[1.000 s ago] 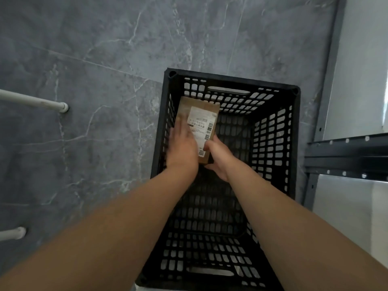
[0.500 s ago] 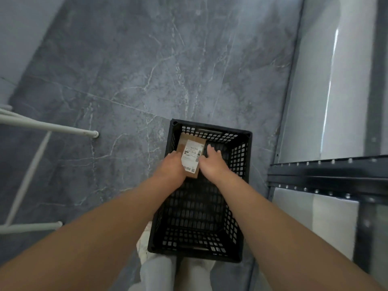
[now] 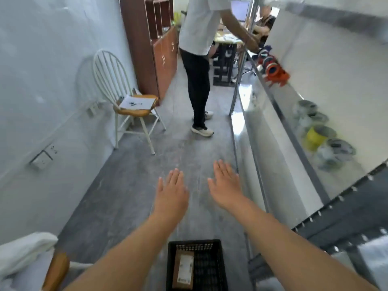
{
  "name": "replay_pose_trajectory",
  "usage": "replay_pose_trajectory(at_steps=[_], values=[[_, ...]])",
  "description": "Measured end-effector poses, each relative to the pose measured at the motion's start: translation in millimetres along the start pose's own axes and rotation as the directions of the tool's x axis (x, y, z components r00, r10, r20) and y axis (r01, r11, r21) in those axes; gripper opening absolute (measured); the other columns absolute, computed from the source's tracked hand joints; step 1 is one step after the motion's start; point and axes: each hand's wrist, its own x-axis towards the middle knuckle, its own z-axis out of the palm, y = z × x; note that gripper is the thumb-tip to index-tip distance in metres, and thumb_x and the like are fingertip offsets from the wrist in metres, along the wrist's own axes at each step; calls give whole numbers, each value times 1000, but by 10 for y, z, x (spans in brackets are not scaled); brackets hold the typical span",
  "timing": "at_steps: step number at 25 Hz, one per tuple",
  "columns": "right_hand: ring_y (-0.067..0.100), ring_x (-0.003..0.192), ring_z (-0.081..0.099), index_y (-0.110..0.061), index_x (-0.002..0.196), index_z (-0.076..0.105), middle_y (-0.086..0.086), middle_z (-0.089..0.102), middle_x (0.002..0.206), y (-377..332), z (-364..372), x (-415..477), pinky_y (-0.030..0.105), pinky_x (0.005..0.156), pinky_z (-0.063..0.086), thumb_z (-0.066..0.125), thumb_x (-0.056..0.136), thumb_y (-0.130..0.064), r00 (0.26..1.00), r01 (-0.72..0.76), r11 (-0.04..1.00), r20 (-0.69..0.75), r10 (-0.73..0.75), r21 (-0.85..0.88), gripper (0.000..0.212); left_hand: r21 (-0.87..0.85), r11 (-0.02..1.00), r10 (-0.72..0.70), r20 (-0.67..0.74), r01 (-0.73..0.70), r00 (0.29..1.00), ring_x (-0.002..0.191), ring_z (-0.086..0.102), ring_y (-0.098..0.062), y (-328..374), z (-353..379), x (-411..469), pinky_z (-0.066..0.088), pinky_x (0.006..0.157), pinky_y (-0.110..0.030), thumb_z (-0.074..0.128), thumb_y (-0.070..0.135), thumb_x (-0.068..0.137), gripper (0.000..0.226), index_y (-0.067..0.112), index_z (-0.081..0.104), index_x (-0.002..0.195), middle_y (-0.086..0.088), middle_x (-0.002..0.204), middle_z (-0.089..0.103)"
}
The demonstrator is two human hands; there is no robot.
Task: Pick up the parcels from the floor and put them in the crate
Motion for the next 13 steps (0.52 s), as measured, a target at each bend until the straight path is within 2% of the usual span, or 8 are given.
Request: replay_pose_trajectory(at_steps=[3,7,10,13], values=[[15,151,-13,-17,158,-3,-2,-10,165,-272,-863,-408,47,122,-4,28,105,-36,988,50,999,-149,-49,-2,64,-32,998,41,-190,-48,981,151,0,-13,457,-888,-153,1,121,-43,24,30,104,56,13,9,155,0,164,4],[9,148,-21,-20,156,-13,-6,-18,164,-365,-1481,-913,46,121,-13,26,104,-35,929,111,990,-343,-136,-92,66,-24,989,126,-367,-145,922,150,-8,-13,910,-1454,-389,-8,120,-42,18,33,101,61,13,2,156,0,164,-4],[10,149,-18,-20,156,-13,-5,-16,164,-305,-1761,-1204,47,121,-12,26,104,-36,889,42,991,-447,-95,-126,67,11,969,230,-420,-248,878,149,-16,-14,1117,-1659,-477,-12,120,-42,18,36,102,63,14,-6,155,0,163,-12],[10,150,-17,-17,157,-11,-4,-15,164,-250,-1824,-1545,48,122,-9,22,105,-38,845,-86,990,-534,11,-116,65,22,938,315,-475,-347,822,149,-14,-14,1221,-1838,-523,-6,122,-44,20,37,103,63,15,-7,155,1,163,-12]])
